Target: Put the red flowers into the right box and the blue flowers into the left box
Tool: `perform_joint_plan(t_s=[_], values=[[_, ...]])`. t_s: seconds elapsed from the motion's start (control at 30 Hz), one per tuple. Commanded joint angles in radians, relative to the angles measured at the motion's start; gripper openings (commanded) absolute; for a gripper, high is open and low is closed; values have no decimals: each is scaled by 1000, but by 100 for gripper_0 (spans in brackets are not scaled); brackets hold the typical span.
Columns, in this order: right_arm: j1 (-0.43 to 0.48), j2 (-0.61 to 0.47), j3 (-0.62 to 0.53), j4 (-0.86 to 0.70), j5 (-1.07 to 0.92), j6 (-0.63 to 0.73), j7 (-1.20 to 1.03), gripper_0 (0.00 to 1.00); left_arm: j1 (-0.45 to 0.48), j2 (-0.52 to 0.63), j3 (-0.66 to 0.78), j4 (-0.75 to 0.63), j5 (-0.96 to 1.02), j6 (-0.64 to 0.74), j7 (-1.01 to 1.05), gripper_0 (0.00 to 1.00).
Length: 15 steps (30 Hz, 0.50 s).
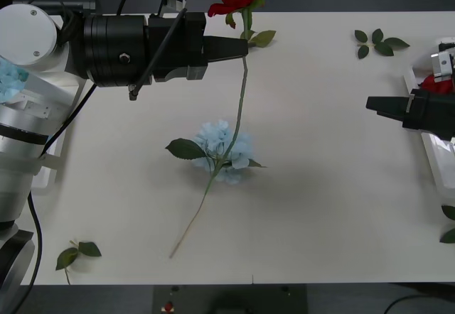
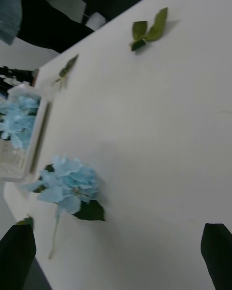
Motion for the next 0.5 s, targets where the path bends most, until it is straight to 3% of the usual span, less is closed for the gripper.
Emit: perform_joint_plan(t_s=[0.03,0.3,0.5], values=[[40,35,-61,-82,-116,60,172,100,-39,7,-12,-33,9,-9,-56,0],[161,205,-138,-214,-209,119,401,100,-39,7,-12,-33,9,-9,-56,0],[207,351,-138,-246,-209,166,423,100,-39,7,-12,-33,9,-9,-56,0]])
